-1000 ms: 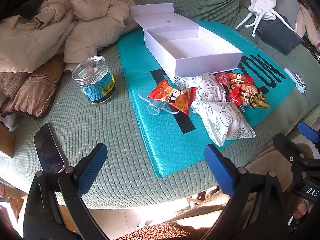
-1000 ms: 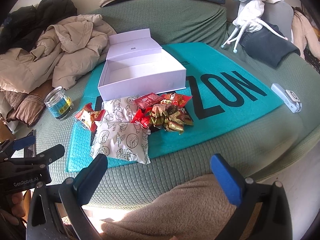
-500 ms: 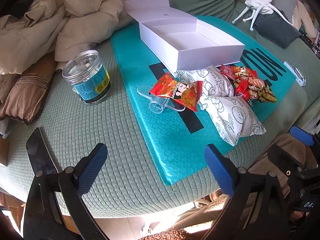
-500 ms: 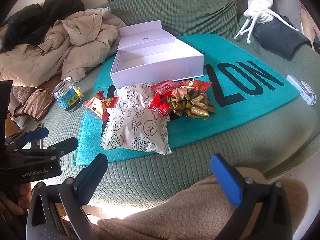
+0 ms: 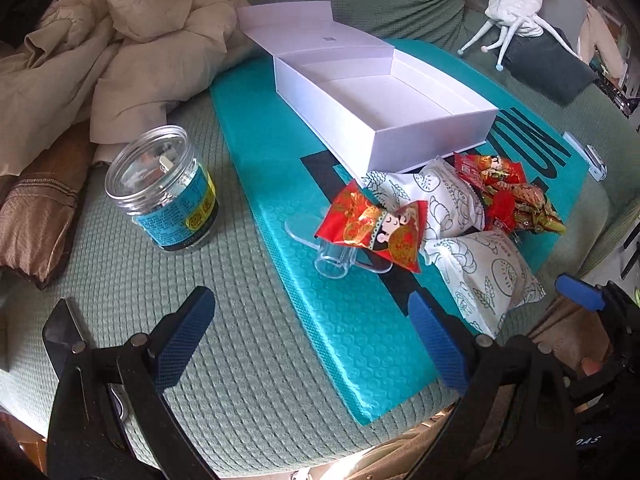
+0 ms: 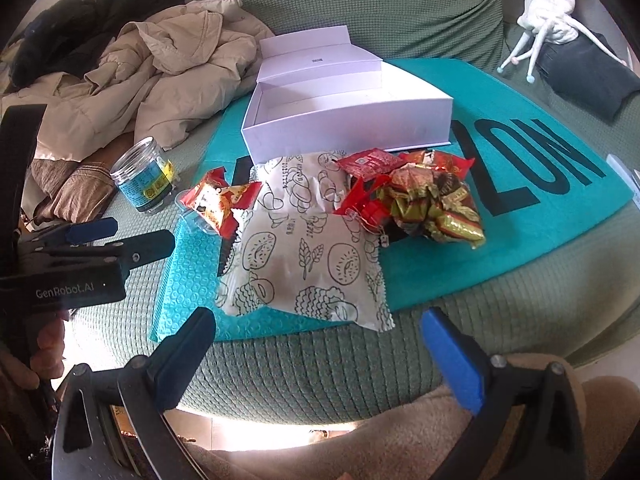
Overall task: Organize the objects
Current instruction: 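Grasp the white printed pastry bag with the right tool while the left tool grasps the red cartoon candy packet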
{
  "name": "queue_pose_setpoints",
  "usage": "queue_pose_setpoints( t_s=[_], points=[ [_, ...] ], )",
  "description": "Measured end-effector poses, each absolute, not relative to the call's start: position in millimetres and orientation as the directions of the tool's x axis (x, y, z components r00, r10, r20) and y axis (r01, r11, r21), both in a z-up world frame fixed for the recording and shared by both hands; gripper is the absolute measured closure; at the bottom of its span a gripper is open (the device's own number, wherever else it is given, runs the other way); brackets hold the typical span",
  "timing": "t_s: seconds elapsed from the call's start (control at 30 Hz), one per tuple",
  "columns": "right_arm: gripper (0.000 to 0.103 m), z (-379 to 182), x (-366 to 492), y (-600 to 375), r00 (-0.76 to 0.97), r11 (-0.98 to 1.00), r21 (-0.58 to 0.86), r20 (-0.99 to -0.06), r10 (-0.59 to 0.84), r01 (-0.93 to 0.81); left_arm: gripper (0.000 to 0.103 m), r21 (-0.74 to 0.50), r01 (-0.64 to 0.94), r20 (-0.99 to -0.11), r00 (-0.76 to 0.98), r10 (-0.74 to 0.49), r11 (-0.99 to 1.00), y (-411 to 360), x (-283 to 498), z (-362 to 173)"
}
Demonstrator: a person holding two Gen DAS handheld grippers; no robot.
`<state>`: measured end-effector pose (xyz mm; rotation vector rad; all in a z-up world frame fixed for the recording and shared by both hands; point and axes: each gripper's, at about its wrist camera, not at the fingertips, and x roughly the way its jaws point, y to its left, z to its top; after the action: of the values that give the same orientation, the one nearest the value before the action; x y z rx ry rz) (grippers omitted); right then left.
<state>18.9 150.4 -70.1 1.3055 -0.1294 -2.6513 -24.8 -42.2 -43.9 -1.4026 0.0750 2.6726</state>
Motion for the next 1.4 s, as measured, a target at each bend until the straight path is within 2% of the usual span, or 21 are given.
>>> queue_pose_setpoints(
  t_s=[0.67,1.17,1.4],
  points=[
    [0.000,-87,-25,148,-0.570,-0.970,0.202,-0.786,-0.242,0.133,0.005,-0.006,-0.319,-0.797,-0.571,0.198,-0.948,-15,-56,-49],
    [0.000,-95,-30,149,-0.556,-0.967,0.212,-0.791,-0.253,0.139,0.005,-0.031,-0.391,-0.807,-0.533,0.254,-0.920,-7,-74,-63],
    [0.001,-96,-29,143,-0.556,-0.971,0.188,-0.795,-0.240,0.150,0.012,-0.015,-0.419,-0.795,-0.546,0.265,-0.908,-7,-71,-59]
  ],
)
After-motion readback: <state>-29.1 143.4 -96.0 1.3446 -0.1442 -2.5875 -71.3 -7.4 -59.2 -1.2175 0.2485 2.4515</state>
